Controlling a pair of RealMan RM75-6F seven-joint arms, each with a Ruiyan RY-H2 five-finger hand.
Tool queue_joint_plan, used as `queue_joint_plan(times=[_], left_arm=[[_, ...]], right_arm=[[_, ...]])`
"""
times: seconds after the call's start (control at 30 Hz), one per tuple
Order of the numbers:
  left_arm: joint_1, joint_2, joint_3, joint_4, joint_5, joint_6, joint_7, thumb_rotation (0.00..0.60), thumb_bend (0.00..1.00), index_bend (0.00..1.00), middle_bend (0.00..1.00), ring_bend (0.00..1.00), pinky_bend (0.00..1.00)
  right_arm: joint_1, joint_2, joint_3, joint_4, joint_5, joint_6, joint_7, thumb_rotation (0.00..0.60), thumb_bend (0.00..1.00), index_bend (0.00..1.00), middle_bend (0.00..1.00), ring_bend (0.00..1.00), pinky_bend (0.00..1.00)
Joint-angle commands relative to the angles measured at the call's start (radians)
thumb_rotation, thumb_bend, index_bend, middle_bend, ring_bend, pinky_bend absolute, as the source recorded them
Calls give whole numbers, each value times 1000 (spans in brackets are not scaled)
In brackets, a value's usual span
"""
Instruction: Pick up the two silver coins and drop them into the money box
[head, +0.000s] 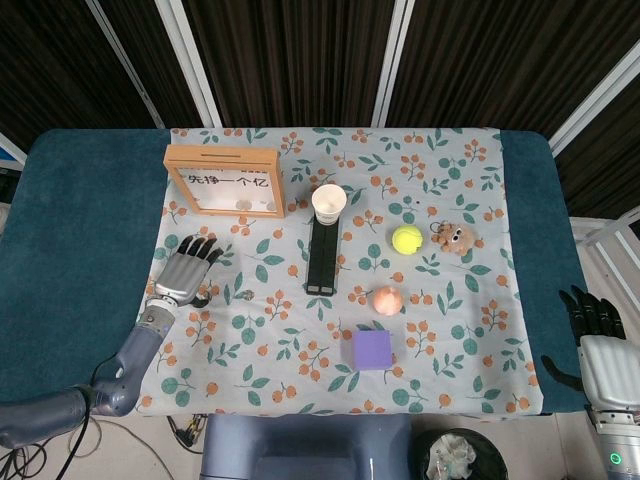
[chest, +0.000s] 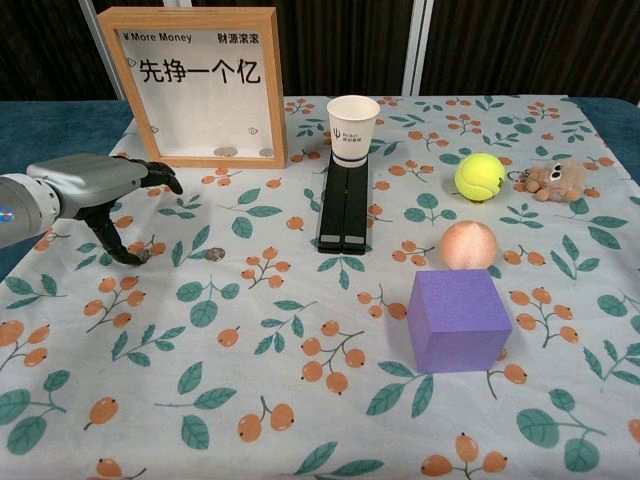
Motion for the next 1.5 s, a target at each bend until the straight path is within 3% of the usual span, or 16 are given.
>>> queue_joint_plan(times=[0.03, 0.4, 0.67, 0.8, 1.13, 1.5], left_arm=[[-2, -1, 3, 1, -2, -1, 5, 600, 94, 171, 0, 0, 0], [-11, -16, 5, 17, -14, -5, 20, 600, 94, 201, 0, 0, 0], [-8, -24, 18, 29, 2, -5, 15, 600, 116, 421, 0, 0, 0], [-9, -25, 19, 29, 9, -4, 10, 600, 136, 471, 0, 0, 0], [-8, -16, 28, 16, 24, -13, 1, 600, 284, 518, 0, 0, 0], [-12, -12, 33, 14, 24, -25, 5, 600, 380, 551, 0, 0, 0]], right_arm=[[0, 0, 0, 0, 1, 0, 0, 600, 261, 0, 1, 0, 0], [-1, 5, -2, -7, 4, -4, -3, 600, 261, 0, 1, 0, 0], [-1, 6, -1, -8, 6, -5, -3, 600, 261, 0, 1, 0, 0], [-1, 5, -1, -8, 7, -5, -3, 600, 261, 0, 1, 0, 0], [-1, 8, -1, -13, 14, -12, -5, 600, 261, 0, 1, 0, 0], [0, 12, -1, -21, 27, -20, -11, 600, 261, 0, 1, 0, 0]])
